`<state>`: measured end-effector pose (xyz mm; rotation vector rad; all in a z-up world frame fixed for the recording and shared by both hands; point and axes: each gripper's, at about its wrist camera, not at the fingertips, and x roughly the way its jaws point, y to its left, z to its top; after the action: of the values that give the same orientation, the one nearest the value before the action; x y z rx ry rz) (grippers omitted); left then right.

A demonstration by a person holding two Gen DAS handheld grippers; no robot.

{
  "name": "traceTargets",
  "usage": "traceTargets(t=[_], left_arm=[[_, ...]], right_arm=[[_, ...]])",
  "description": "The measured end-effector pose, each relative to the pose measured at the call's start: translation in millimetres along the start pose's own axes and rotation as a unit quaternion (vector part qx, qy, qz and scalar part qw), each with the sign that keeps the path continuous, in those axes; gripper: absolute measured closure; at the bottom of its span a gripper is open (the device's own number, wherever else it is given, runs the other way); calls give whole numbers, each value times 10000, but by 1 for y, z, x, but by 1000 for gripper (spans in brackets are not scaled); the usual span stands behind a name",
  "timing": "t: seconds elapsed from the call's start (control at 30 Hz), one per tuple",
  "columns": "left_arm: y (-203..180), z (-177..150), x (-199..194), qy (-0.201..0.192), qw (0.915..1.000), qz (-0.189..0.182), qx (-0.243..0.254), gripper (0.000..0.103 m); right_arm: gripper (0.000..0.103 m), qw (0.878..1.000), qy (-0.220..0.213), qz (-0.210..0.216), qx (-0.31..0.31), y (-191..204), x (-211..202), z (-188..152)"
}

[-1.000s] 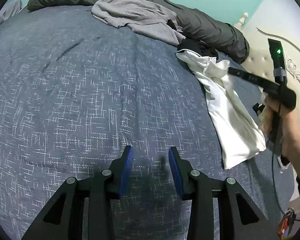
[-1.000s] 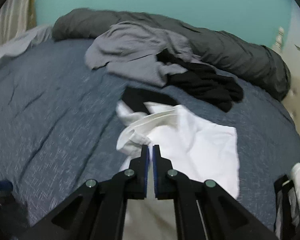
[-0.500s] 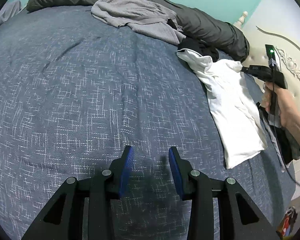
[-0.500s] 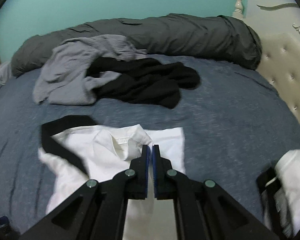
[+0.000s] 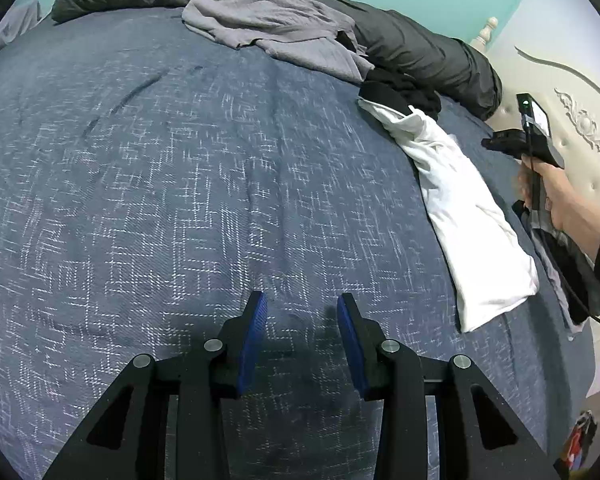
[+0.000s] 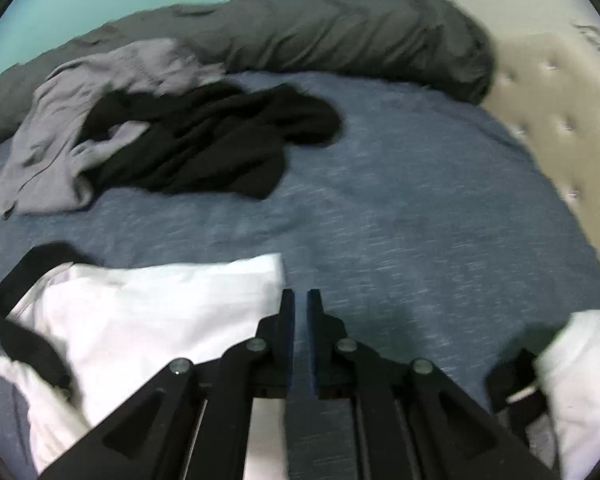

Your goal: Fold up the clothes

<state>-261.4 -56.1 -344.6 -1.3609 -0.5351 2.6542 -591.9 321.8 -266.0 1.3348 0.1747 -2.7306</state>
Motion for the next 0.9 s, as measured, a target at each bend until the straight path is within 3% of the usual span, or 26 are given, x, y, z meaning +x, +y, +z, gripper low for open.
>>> traceTargets(t=[0.2,0.27,0.4,0.6,0.9], left_arm=[[-5,-1,-1,-1,10000,-13,31,63],[-5,-1,-1,-3,10000,-12,33,63],[-8,-2,-1,-9,10000,-28,59,63],[-11,-3,-4,-37,9999,-55,93,63],[-7,0,-6,-59,10000,-57,37,63]], right_arm=[[95,9971,-338,671,-110,7,-30,-12],[93,9917,-257,1195,-397,26,-39,-24],[79,9735,-48,1963,-1175,73,-62,-59],[78,9606,145,1873,-2047,120,-74,-97],[78,9566,468,1600,-2390,133,-54,-111]])
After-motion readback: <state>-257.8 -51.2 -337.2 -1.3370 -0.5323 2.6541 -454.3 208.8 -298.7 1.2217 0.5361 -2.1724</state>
